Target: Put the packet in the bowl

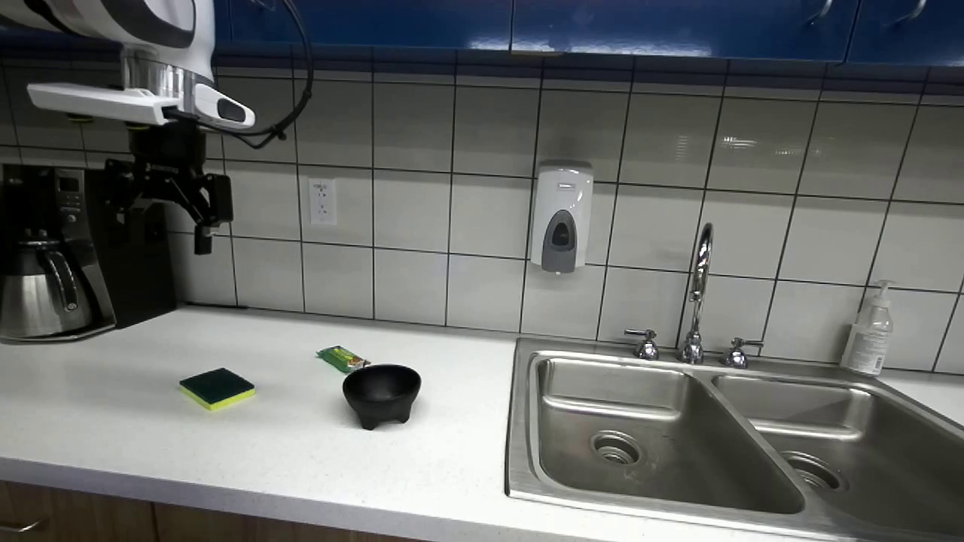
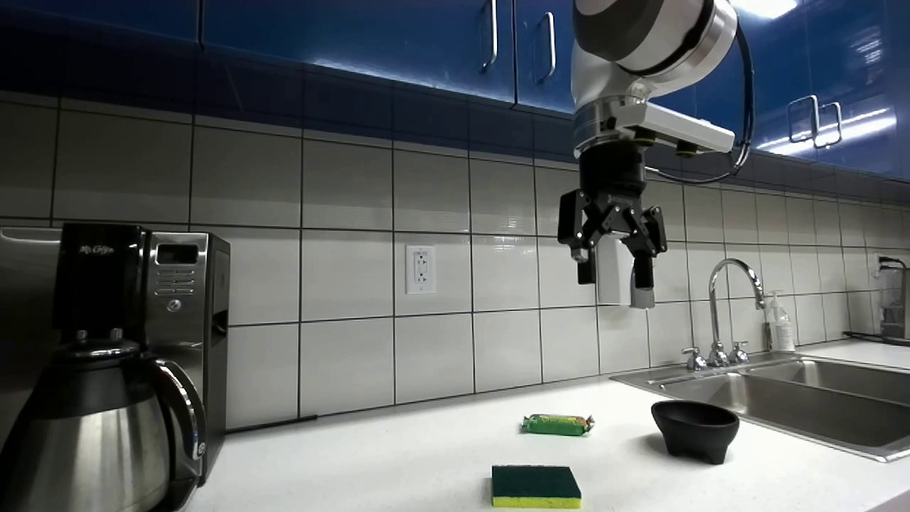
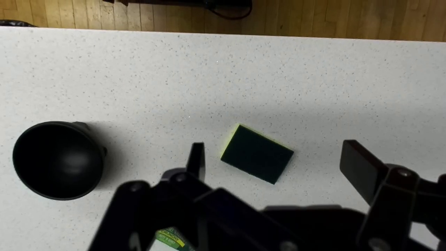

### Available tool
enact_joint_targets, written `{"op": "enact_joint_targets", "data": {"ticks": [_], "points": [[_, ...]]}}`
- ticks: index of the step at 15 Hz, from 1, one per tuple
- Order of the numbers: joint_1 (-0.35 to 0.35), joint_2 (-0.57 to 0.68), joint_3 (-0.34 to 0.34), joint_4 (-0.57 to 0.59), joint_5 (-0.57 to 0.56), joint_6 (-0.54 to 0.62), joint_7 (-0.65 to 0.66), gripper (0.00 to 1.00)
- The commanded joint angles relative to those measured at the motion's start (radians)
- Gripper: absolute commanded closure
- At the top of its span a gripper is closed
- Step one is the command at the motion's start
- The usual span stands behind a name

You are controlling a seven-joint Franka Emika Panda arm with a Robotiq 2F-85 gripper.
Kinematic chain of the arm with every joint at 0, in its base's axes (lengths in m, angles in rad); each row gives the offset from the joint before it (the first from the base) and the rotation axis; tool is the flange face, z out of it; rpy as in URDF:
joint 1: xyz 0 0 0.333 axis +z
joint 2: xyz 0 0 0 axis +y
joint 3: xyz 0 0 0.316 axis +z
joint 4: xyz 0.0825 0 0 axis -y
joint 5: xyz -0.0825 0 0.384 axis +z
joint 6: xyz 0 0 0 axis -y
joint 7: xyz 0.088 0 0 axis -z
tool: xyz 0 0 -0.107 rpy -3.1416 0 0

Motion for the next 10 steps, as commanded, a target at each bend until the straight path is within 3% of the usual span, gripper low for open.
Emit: {"op": "enact_joint_targets", "data": {"ticks": [1,10], "points": [[-0.016,0.061,0.004,0.007,-0.037,0.026,-0.012,0.00],[-0.029,0.228,-0.013,0.036,-0.146,0.133,-0.066,0.00]]}}
